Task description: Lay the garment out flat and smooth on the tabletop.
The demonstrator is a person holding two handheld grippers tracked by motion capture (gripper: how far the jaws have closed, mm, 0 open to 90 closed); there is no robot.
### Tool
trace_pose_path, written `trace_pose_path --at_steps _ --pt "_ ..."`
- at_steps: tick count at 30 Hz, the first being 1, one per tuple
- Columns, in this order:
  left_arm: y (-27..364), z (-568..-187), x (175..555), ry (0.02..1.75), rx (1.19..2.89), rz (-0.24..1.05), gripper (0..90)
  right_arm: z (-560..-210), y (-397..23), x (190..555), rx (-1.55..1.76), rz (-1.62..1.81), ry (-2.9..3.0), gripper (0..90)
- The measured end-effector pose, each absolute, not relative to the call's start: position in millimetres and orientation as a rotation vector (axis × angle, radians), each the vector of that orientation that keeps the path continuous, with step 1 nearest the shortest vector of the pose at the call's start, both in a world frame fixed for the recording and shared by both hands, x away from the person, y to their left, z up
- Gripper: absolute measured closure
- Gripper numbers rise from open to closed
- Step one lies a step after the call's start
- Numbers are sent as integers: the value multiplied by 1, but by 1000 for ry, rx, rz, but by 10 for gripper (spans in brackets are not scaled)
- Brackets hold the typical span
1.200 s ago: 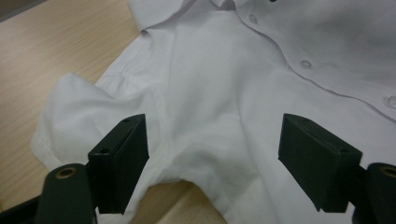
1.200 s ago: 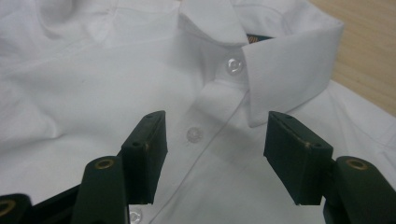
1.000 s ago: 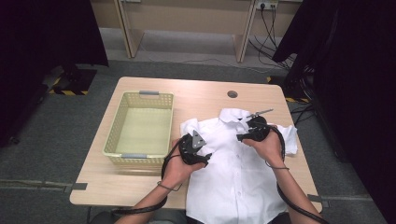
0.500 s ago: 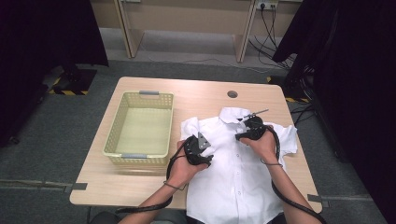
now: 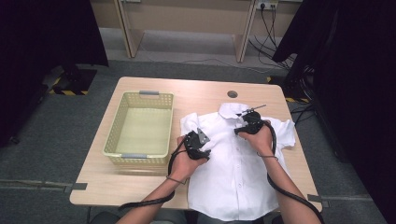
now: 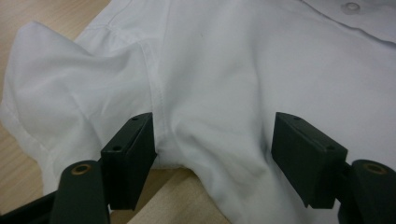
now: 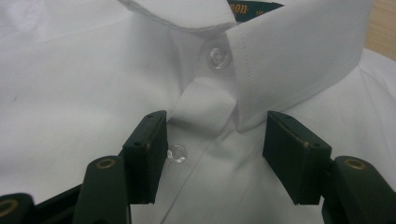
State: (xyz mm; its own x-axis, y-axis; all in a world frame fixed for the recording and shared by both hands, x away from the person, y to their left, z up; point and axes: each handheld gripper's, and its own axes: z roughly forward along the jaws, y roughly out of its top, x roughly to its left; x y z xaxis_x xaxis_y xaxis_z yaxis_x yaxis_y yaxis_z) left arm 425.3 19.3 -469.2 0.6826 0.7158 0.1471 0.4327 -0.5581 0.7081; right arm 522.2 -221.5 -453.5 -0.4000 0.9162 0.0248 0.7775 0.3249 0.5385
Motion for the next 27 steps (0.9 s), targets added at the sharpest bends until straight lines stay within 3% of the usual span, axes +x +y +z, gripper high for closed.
trace_pose_path --at_steps 6,13,20,27 --pt "18 -464 422 853 2198 582 298 -444 -227 520 1521 754 2289 398" --pt "10 -461 408 778 2185 572 290 -410 -268 480 1493 784 2241 401" --pt "1 -465 403 732 2216 552 290 -416 -321 436 1565 693 2227 404" --pt "-2 -467 407 741 2241 551 290 -423 -346 405 1625 616 2237 404"
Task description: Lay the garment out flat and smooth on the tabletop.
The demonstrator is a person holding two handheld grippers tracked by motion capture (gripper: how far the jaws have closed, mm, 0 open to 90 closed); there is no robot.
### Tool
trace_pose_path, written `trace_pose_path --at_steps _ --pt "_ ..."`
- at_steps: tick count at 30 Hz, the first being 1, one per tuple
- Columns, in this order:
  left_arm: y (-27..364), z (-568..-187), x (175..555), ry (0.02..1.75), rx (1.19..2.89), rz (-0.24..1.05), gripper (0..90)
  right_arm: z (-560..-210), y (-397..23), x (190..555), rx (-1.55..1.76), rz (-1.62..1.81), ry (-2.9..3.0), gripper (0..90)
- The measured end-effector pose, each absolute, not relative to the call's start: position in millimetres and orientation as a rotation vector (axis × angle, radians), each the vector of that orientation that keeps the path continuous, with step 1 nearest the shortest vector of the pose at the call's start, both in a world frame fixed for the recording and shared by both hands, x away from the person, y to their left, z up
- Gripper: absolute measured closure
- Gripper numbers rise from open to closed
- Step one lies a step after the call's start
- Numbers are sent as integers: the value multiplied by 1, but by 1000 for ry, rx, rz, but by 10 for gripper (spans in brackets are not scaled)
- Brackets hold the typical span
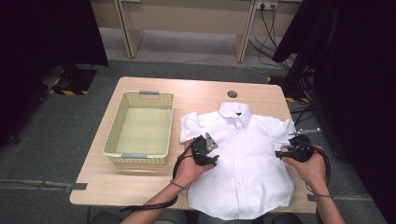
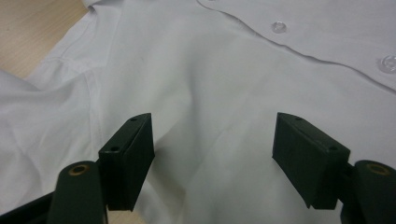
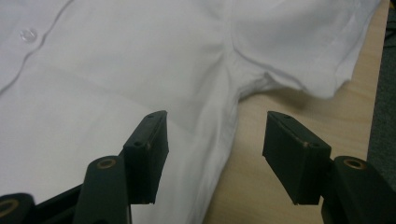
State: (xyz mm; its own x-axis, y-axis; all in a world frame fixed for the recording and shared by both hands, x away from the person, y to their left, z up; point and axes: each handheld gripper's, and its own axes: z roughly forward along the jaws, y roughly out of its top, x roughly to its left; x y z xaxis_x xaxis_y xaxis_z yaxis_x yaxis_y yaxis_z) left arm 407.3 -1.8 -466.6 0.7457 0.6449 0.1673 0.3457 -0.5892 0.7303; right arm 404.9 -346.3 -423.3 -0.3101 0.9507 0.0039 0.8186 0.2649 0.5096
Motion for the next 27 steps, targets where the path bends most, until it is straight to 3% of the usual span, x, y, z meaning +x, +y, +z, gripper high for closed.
trace_pose_path --at_steps 10,19,27 --pt "-2 -471 414 766 2252 539 293 -443 -351 396 1676 576 2263 453" --pt "-4 -471 419 796 2247 537 298 -445 -350 390 1665 598 2273 805" --pt "-4 -471 430 825 2249 549 320 -445 -353 401 1661 615 2249 865"
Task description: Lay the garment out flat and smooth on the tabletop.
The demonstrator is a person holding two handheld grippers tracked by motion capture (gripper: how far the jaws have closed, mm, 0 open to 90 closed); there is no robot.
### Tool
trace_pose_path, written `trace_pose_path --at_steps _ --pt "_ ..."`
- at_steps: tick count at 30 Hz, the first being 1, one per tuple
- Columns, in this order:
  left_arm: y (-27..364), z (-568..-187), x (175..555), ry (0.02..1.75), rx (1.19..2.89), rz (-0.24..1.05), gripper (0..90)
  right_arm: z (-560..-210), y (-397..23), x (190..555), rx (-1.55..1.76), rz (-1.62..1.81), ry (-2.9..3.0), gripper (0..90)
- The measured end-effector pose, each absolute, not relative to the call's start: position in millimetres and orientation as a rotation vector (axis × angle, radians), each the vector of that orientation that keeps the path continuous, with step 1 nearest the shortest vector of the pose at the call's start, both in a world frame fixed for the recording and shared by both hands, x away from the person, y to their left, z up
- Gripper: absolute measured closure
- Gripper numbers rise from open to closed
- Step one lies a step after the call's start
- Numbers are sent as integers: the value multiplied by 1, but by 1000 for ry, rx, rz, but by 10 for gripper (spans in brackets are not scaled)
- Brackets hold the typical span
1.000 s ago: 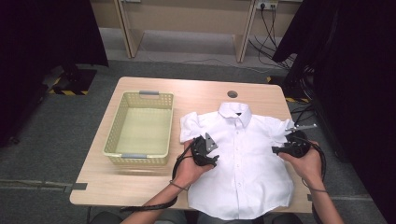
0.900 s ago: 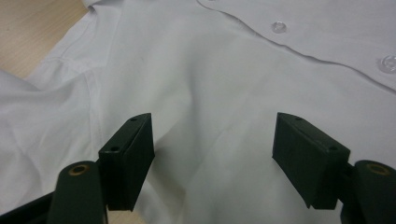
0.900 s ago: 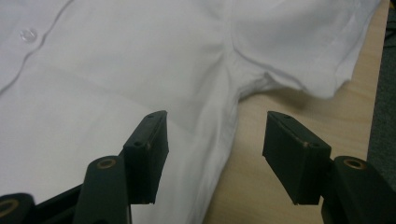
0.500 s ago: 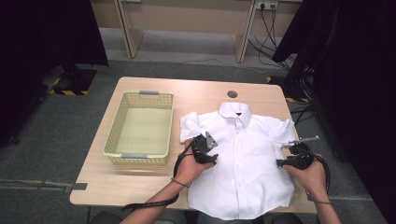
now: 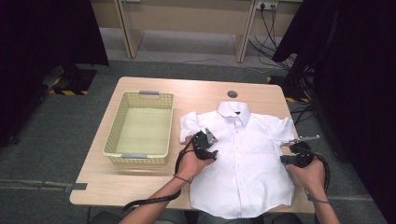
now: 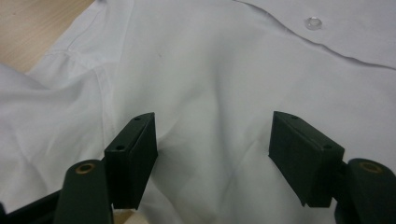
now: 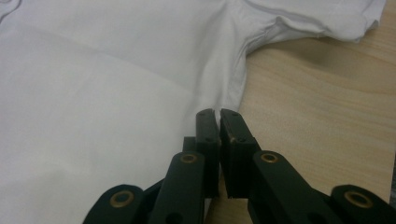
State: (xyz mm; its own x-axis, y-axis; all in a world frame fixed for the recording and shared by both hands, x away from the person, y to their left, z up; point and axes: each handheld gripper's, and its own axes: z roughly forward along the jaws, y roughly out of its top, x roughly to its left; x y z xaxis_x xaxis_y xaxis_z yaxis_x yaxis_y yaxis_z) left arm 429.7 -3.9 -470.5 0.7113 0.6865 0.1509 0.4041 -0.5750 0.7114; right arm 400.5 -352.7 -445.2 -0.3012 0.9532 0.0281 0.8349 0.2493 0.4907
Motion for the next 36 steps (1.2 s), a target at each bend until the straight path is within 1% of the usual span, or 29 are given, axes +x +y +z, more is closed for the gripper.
trace_pose_path --at_steps 2,3,7,11,15,19,22,25,36 --pt "-3 -470 433 834 2250 554 325 -445 -353 403 1663 616 2239 864" --pt "-3 -471 434 842 2244 552 326 -445 -353 403 1660 616 2239 845" --pt "-2 -470 438 848 2247 552 328 -438 -354 392 1641 647 2244 657" --pt "-2 -471 438 850 2242 558 333 -434 -359 369 1643 685 2278 556" --pt "-1 -471 439 858 2238 551 337 -429 -359 341 1646 731 2286 506" --pt "-1 -471 440 863 2234 556 337 -428 -357 319 1637 723 2309 495" --pt "-1 -471 441 861 2237 562 340 -429 -355 310 1639 735 2309 509" --pt "-2 -470 442 858 2239 566 345 -434 -355 307 1659 729 2300 550" --pt "-1 -471 445 866 2237 567 361 -445 -356 299 1628 679 2291 829"
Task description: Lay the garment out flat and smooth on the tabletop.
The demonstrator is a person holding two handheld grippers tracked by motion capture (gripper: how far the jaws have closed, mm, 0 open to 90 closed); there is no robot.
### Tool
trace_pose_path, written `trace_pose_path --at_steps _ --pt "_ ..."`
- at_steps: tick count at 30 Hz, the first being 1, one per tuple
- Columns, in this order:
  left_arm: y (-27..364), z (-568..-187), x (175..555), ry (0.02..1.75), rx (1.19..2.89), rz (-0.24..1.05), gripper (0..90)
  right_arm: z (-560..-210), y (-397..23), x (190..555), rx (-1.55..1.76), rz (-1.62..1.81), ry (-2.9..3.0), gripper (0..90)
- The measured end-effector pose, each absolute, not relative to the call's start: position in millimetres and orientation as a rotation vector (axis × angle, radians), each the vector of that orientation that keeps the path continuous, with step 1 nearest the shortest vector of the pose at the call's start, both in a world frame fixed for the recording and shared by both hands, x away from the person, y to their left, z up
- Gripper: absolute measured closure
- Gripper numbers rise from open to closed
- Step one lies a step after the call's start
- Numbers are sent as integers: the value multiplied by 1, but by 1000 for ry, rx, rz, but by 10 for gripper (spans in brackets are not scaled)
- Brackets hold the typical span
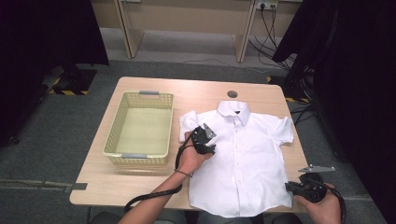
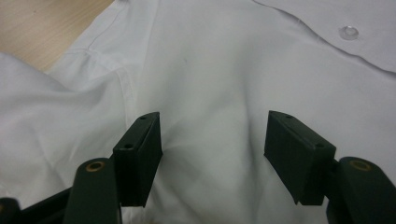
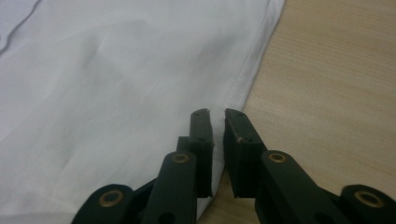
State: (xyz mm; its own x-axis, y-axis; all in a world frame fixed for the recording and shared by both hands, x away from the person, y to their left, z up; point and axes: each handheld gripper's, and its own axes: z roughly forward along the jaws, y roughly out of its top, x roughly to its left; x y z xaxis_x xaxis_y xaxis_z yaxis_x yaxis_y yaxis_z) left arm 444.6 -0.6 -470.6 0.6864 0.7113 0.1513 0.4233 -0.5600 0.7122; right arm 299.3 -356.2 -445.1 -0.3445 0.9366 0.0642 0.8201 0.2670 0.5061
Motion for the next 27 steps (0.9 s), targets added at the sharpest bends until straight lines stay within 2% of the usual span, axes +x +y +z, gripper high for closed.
trace_pose_path --at_steps 5,12,20,24,27 --pt "0 -471 447 873 2230 566 364 -443 -355 298 1612 659 2295 874" --pt "-1 -470 450 877 2236 568 367 -444 -354 299 1605 631 2279 872" --pt "-2 -470 450 874 2242 586 366 -429 -342 305 1531 711 2203 661" --pt "-2 -467 445 855 2231 592 326 -435 -328 314 1515 731 2239 567" --pt "1 -460 436 822 2217 604 308 -443 -322 320 1520 730 2250 534"
